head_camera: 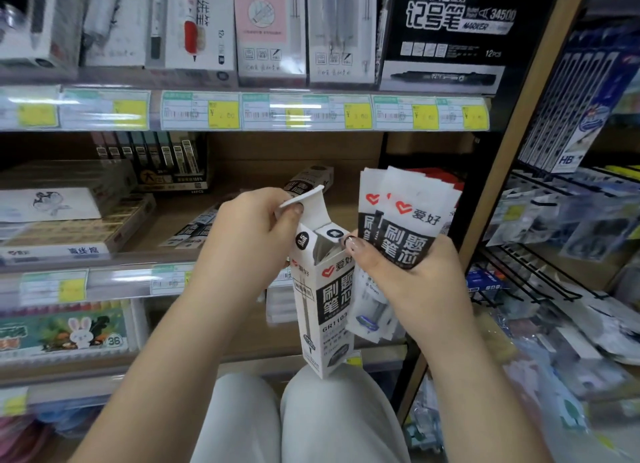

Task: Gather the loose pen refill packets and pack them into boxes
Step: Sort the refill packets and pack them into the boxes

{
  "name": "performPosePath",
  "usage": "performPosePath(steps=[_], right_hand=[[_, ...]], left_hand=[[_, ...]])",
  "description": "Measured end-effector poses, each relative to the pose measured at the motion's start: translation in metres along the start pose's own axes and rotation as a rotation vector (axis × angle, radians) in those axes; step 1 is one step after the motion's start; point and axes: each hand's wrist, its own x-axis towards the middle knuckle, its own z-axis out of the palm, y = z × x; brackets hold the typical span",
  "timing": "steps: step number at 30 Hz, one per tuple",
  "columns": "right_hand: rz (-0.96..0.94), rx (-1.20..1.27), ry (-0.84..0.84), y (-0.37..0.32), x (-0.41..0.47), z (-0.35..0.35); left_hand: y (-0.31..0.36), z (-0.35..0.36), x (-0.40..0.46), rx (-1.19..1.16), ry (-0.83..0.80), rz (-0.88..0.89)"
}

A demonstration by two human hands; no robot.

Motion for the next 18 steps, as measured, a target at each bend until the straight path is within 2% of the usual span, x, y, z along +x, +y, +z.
performPosePath(steps=[9, 15, 18], right_hand=[[0.041, -0.249, -0.077, 0.003, 0.004, -0.001], [0.072, -0.100, -0.022, 0.001, 0.006, -0.003], [0.147, -0.011, 0.084, 0.004, 0.008, -0.004]], left_hand=[[-0.009, 0.007, 0.005, -0.027, -0.064, -0.066], [-0.010, 0.010, 0.009, -0.185, -0.165, -0.115], [-0.008, 0.012, 0.007, -0.262, -0.214, -0.128]])
